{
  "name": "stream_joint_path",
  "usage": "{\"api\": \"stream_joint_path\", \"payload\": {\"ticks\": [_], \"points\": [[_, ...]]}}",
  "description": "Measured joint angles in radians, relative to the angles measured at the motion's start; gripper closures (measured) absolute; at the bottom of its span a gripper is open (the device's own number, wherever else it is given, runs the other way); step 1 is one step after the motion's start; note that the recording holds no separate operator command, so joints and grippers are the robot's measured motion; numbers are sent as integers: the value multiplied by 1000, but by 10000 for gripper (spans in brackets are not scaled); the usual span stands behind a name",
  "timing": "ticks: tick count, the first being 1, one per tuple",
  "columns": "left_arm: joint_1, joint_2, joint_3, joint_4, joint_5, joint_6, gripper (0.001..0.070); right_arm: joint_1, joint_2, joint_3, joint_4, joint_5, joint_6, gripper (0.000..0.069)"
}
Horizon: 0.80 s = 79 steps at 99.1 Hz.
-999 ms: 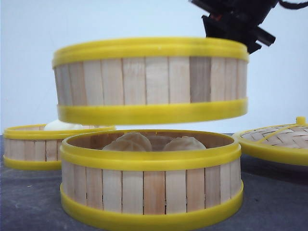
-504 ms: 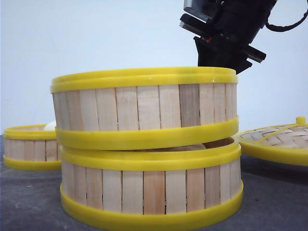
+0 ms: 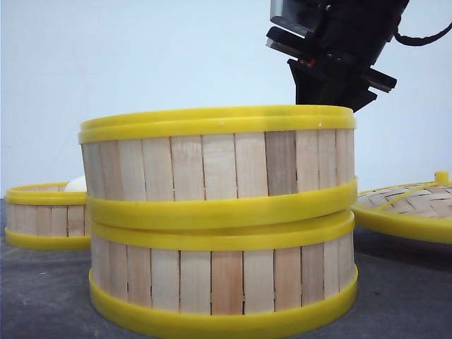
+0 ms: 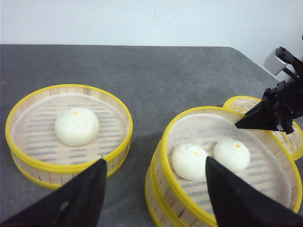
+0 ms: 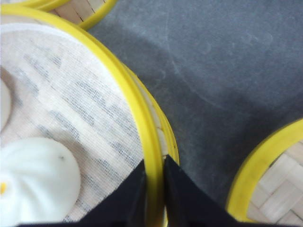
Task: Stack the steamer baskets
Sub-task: 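Open the right gripper and raise it away from the stack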
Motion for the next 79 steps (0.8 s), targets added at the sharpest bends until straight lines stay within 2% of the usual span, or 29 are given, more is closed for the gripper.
{"api": "stream_joint_path", "payload": {"ticks": [41, 47, 61, 67, 79], "points": [[0, 0, 0, 0, 0, 0, 312, 0, 50, 0, -4, 33, -1, 656], [0, 0, 0, 0, 0, 0, 312, 0, 50, 0, -4, 35, -1, 607], [0, 0, 0, 0, 0, 1, 312, -2, 50, 0, -3, 36, -1, 416], [0, 0, 0, 0, 0, 4, 312, -5, 45, 0, 5, 36, -1, 383], [0, 0, 0, 0, 0, 4, 312, -5, -20, 0, 51, 36, -1, 368]]}}
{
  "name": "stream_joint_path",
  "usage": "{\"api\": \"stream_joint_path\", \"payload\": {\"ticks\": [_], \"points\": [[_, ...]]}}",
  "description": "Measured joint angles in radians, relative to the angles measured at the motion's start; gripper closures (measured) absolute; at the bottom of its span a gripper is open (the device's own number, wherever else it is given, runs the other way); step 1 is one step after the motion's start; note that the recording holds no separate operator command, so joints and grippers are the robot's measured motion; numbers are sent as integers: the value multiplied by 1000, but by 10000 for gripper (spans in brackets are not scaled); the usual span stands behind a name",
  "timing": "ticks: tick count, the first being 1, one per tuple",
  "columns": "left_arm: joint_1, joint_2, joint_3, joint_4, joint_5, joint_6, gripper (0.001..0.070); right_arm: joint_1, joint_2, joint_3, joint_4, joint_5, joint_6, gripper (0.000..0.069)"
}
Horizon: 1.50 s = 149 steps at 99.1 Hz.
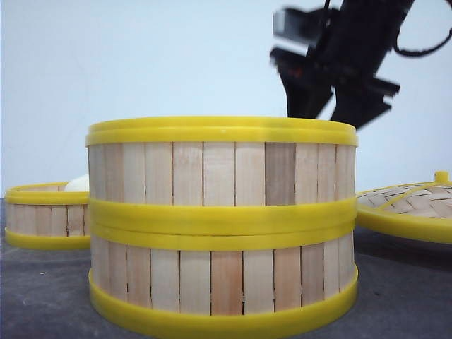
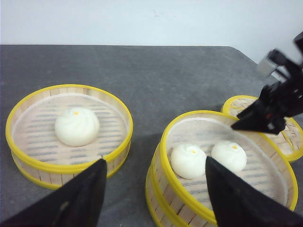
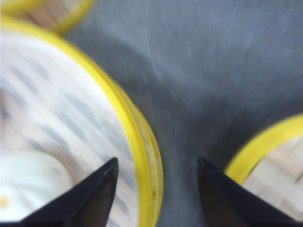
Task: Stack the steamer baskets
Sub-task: 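Open the right gripper and raise it away from the stack, then move the left gripper to the one-bun basket and grasp its rim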
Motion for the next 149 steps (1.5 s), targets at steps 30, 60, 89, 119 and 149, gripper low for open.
{"api": "stream_joint_path", "payload": {"ticks": [30, 60, 89, 119, 149], "points": [[0, 2, 0, -13, -53, 7, 319, 3, -312, 1, 32, 0, 0, 365], [0, 150, 6, 61, -256, 18, 319, 10, -529, 3, -44, -3, 2, 365], [95, 513, 142, 111, -333, 22, 319, 40, -580, 3, -159, -5, 2, 365], [248, 882, 266, 125, -308, 21, 319, 71, -584, 3, -195, -4, 3, 365], [342, 1102, 267, 161, -209, -2, 359, 80, -584, 3, -194, -4, 3, 365]]}}
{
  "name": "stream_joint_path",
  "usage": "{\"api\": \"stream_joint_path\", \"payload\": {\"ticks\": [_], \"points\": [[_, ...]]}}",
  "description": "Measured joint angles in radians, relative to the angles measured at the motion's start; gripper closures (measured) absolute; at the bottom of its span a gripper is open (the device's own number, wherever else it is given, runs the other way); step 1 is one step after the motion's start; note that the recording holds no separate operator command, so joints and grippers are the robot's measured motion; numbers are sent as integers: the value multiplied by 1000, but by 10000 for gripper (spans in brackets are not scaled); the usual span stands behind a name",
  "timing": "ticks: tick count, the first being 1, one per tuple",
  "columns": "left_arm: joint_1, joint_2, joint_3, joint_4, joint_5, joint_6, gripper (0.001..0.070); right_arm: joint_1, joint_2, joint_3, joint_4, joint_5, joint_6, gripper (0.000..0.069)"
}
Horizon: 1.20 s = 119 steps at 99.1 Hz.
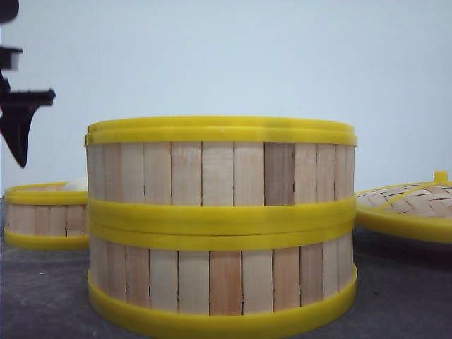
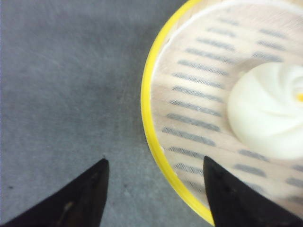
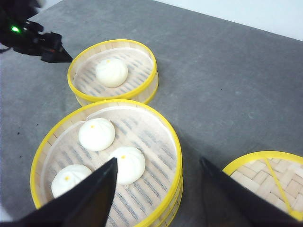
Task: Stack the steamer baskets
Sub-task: 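Move the left gripper to the one-bun basket and grasp its rim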
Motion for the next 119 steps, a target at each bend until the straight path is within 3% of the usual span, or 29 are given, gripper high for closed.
{"api": "stream_joint_path", "payload": {"ticks": [16, 36, 71, 84, 92, 119], "points": [[13, 62, 0, 15, 0, -3, 374, 0, 0, 0, 0, 0, 0, 365], [12, 105, 1, 41, 6, -17, 476, 0, 0, 0, 5, 0, 0, 365], [12, 154, 8, 61, 11, -40, 493, 2, 0, 0, 17, 0, 0, 365], [9, 155, 9, 62, 15, -59, 632, 2, 0, 0, 21, 0, 0, 365], [12, 155, 10, 61, 5, -64, 673, 2, 0, 0, 23, 0, 0, 365], [14, 155, 21, 41, 3, -63, 686, 2, 0, 0, 23, 2, 0, 365]]}}
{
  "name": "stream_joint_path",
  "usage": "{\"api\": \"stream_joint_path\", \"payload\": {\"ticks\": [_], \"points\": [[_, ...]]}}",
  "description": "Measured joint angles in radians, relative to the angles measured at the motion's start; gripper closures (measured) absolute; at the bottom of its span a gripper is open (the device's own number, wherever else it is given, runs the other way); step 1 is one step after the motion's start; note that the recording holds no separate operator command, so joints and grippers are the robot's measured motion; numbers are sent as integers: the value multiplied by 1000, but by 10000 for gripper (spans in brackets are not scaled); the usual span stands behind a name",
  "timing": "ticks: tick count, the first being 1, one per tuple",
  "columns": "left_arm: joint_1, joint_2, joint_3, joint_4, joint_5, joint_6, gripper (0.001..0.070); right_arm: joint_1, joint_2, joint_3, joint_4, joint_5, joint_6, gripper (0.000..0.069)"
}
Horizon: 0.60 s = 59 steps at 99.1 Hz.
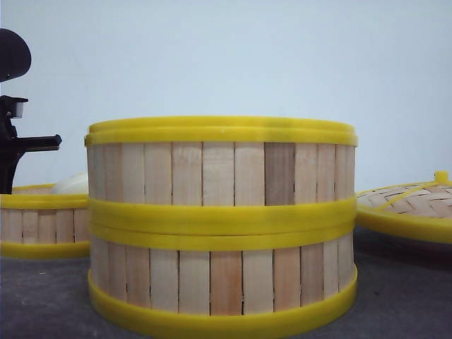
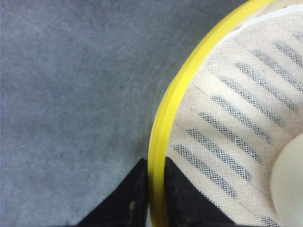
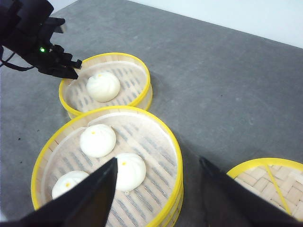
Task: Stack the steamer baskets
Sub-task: 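Move the left gripper to the one-bun basket and grasp its rim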
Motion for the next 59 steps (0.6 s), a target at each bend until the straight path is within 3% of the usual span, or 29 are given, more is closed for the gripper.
{"api": "stream_joint_path", "payload": {"ticks": [8, 26, 59], "points": [[3, -14, 8, -10, 9, 0, 686, 0, 0, 0, 0, 0, 0, 365], [34, -118, 69, -51, 84, 16, 686, 0, 0, 0, 0, 1, 0, 365], [83, -404, 128, -141, 264, 16, 686, 0, 0, 0, 0, 2, 0, 365]]}}
